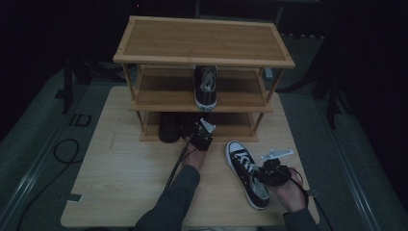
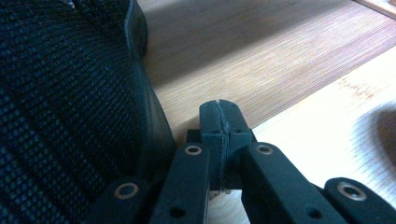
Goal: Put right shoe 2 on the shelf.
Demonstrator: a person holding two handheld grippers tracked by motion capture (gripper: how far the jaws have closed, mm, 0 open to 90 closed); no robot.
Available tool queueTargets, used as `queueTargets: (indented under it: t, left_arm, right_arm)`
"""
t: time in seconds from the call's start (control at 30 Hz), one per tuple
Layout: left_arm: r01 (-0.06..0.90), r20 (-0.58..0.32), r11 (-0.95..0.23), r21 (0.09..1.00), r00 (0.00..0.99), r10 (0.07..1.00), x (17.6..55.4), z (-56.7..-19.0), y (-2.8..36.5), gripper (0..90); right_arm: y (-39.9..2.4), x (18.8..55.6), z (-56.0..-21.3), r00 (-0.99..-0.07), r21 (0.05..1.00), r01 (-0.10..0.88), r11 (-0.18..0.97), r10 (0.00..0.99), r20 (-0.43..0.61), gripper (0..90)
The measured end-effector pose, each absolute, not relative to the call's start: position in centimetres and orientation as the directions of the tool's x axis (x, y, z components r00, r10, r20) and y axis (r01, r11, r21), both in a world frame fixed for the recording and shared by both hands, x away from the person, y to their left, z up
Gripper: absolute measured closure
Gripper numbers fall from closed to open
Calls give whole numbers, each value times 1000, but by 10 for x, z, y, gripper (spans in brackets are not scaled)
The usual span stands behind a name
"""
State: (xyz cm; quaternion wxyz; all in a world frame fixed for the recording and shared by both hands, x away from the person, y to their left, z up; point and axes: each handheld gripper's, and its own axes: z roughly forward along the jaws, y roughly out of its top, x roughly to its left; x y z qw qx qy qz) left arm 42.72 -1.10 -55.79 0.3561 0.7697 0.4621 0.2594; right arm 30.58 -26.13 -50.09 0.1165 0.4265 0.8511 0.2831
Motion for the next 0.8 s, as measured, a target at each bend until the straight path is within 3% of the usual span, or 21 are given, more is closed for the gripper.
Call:
queueTargets:
  t: [0.2, 0.43, 0.8]
  left_arm:
    - [527, 68, -319, 788, 440, 895, 427, -558, -11, 899]
    - [527, 67, -318, 788, 440, 895, 427, -558, -11, 899]
    - [528, 66, -317, 788, 439, 896, 427, -558, -11, 900]
  right_arm:
    - [-259, 308, -503, -593, 586, 665, 463, 804, 38, 751]
    - [-260, 307, -501, -589, 594, 662, 456, 807, 37, 863]
    - [-265, 311, -494, -574, 618, 657, 432, 818, 38, 875]
